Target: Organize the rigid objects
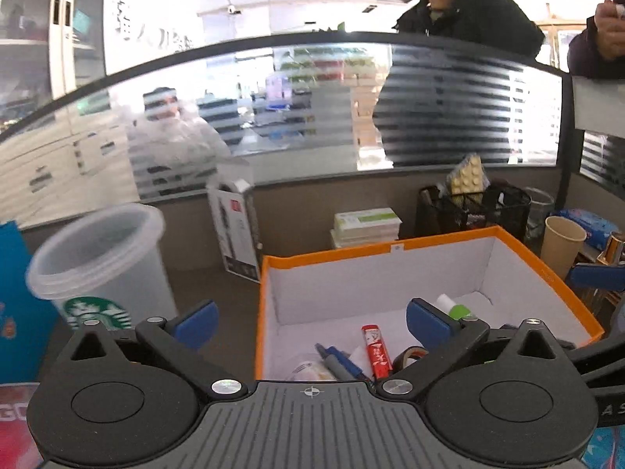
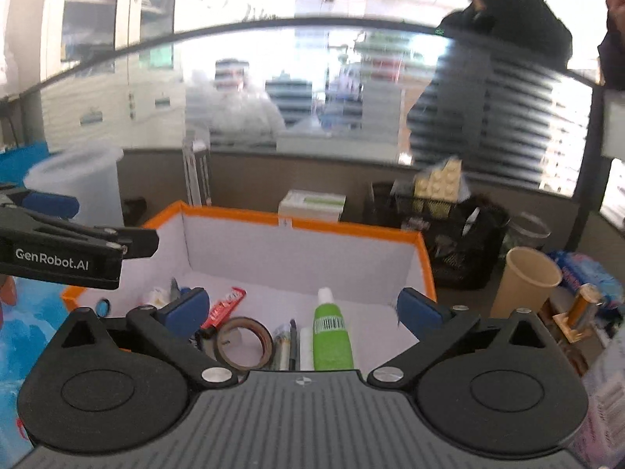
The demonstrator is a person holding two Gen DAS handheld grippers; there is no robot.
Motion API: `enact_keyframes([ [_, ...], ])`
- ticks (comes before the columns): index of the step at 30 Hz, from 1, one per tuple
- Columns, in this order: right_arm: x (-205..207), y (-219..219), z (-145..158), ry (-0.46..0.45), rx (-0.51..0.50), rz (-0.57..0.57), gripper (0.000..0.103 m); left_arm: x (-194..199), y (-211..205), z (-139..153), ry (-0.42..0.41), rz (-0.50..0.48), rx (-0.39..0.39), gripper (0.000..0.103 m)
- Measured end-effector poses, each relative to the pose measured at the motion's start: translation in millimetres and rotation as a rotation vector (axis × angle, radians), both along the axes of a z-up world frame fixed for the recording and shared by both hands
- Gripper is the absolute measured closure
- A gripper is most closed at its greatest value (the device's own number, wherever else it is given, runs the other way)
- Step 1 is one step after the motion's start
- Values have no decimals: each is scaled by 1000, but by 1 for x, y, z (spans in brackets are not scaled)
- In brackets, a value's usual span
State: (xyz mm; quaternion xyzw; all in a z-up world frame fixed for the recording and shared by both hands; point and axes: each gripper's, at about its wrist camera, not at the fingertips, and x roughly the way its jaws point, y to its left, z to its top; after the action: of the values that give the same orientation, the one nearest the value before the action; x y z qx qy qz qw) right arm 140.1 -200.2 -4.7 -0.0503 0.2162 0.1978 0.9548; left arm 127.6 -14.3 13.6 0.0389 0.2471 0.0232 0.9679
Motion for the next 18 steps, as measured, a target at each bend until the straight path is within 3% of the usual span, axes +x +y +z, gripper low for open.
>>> enact_keyframes([
  [18,-88,17,40,-133,3,18,0,-75,35,40,-106,47,-63,0],
])
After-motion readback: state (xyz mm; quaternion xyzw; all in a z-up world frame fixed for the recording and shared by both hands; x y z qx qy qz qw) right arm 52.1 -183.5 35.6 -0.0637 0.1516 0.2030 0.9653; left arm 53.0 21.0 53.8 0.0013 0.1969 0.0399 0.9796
